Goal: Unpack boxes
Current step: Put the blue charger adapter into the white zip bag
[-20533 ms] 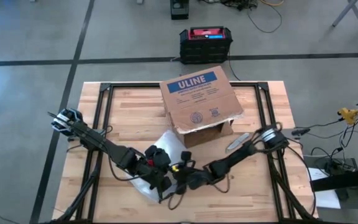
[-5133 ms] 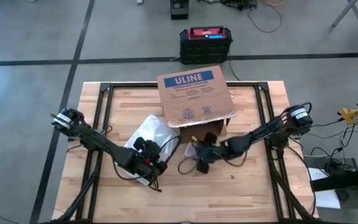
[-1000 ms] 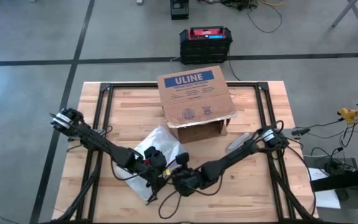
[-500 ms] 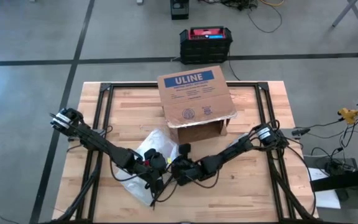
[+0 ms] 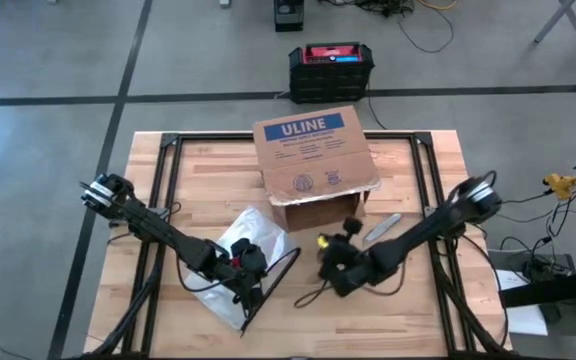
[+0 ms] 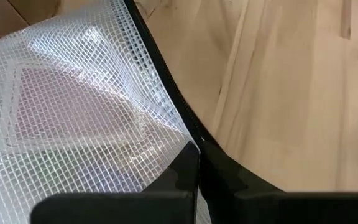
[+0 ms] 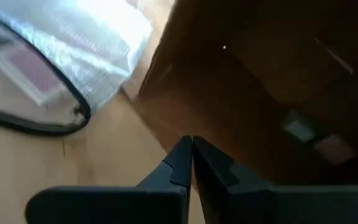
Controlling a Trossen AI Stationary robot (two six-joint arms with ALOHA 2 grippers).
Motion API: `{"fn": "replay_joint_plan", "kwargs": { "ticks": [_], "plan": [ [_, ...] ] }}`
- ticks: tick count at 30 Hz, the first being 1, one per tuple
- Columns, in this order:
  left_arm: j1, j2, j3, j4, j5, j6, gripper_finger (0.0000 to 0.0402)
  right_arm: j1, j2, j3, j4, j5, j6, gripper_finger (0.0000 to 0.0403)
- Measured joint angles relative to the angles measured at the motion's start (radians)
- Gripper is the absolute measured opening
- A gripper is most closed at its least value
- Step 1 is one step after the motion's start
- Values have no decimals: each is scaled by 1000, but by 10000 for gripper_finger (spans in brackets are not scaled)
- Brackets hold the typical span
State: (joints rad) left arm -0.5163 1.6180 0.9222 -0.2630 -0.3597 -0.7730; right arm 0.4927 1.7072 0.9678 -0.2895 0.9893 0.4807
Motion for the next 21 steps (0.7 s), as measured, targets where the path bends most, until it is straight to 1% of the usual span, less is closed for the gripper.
{"fn": "replay_joint_plan", "kwargs": {
  "ticks": [3,7,9,14,18,21],
  "plan": [
    [1,0,0,1,-26,13,0,-24,-44,-101,186,1,-12,0],
    [1,0,0,-1,-42,28,0,-102,-14,-121,330,-1,-94,0],
    [1,0,0,0,-43,28,0,-150,16,-103,340,-1,-128,0],
    [1,0,0,1,-43,28,0,-256,90,-18,357,-2,-139,0],
    [1,0,0,1,-42,17,0,-305,152,28,357,-2,-72,0],
    [1,0,0,1,-42,-31,0,-337,178,35,355,-7,-8,0]
  ]
}}
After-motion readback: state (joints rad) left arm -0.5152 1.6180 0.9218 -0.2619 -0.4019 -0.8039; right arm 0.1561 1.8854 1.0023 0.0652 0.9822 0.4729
